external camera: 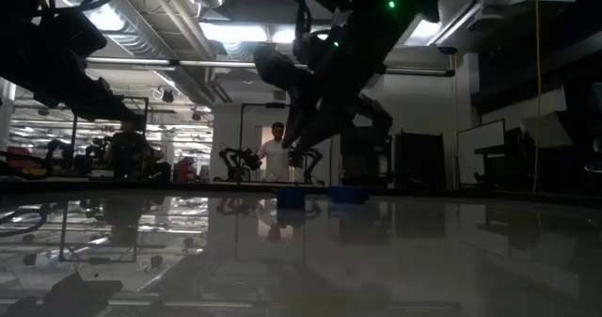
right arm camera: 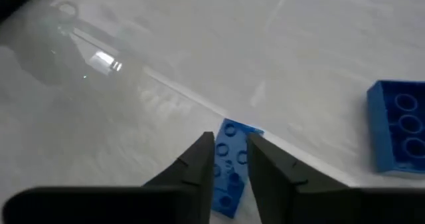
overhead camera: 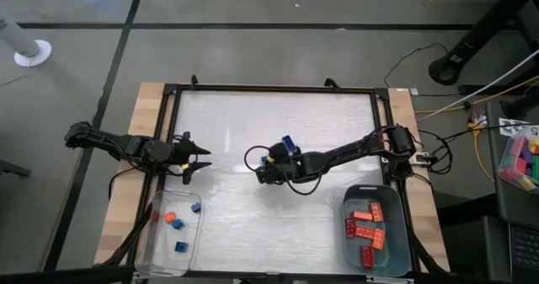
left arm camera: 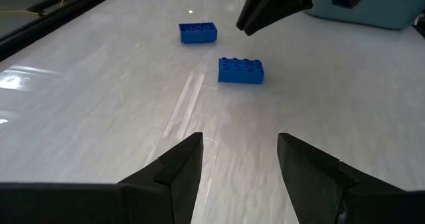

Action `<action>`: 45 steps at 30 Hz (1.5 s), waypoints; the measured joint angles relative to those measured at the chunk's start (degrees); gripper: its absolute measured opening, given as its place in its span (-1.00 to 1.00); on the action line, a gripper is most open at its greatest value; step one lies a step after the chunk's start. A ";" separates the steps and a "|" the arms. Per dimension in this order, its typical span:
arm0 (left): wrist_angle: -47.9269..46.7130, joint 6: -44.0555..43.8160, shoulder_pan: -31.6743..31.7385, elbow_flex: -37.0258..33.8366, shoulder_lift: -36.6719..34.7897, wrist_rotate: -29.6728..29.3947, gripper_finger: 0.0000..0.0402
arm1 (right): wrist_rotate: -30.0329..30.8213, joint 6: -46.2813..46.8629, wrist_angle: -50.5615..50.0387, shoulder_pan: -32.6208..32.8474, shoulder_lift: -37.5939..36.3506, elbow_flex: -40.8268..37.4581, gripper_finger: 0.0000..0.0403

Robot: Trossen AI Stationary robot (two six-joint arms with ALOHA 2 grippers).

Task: Sort blocks by size
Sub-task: Put the large blue game piece into the blue bin

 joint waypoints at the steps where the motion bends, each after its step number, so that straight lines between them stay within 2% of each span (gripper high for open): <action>1: 0.02 -0.20 0.01 0.00 0.00 -0.02 -0.09 | -0.03 -0.57 -0.18 0.03 0.00 0.41 -0.53; 7: 0.02 0.13 0.00 0.00 0.00 0.00 -0.09 | -3.00 -1.11 0.81 0.08 0.51 1.54 -0.29; 16: 0.02 0.13 0.00 0.00 0.12 0.00 -0.09 | -2.33 0.99 1.38 -0.03 3.28 1.51 -0.06; 23: 0.01 0.13 0.00 0.02 0.09 0.00 -0.09 | 0.83 2.41 2.16 0.06 4.36 1.56 -0.05; 29: 0.00 0.15 0.01 0.02 0.11 0.02 -0.09 | 0.81 4.27 2.71 0.06 6.33 1.68 -0.05; 39: -0.02 0.15 0.00 0.02 0.09 0.00 -0.09 | 1.51 5.91 -10.11 0.06 11.56 11.25 -0.05; 45: -0.02 0.15 0.00 0.02 0.09 0.00 -0.09 | 1.63 5.76 -13.68 0.06 15.09 14.89 -0.05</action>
